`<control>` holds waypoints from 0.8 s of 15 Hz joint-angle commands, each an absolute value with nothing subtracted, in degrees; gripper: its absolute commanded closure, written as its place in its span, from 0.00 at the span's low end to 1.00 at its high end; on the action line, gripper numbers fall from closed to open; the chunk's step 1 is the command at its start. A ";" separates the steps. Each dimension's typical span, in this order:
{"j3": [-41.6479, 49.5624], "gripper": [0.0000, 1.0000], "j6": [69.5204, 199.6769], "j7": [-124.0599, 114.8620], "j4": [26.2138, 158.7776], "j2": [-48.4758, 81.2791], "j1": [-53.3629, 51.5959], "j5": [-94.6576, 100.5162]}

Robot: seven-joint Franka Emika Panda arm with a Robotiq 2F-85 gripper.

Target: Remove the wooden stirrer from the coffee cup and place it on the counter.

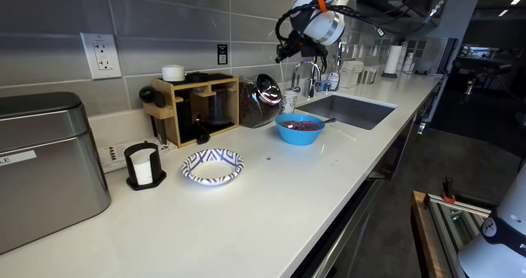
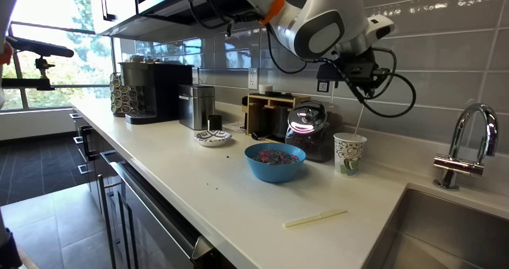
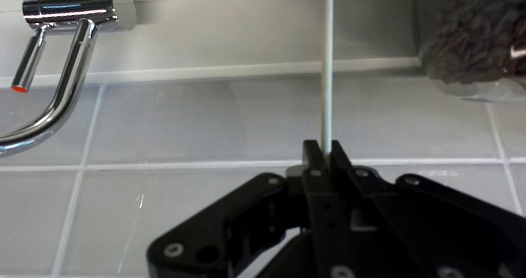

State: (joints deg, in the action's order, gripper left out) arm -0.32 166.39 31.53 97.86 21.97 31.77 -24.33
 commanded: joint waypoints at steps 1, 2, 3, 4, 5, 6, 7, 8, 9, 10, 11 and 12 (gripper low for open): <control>-1.60 0.99 167.81 31.67 101.47 17.39 32.65 -27.68; -1.13 0.99 167.66 30.76 101.71 16.38 32.34 -28.11; -0.91 0.99 167.83 30.26 101.86 15.65 32.19 -28.56; 0.46 0.99 167.34 28.26 102.43 14.58 31.39 -27.35; 2.73 0.99 166.86 25.08 103.38 13.45 30.14 -24.48; 7.44 0.99 163.36 18.49 104.89 11.58 27.52 -18.47; 9.94 0.99 162.18 15.25 105.07 10.94 26.24 -15.18; 14.67 0.99 160.39 10.34 106.51 9.61 23.66 -9.21; 17.72 0.99 157.81 6.86 106.33 9.06 21.77 -4.48; 20.43 0.99 154.93 3.93 106.10 8.67 20.13 0.31; 22.04 0.99 151.59 0.72 105.45 8.40 19.16 5.01; 21.25 0.99 147.01 0.05 105.18 7.66 19.57 7.66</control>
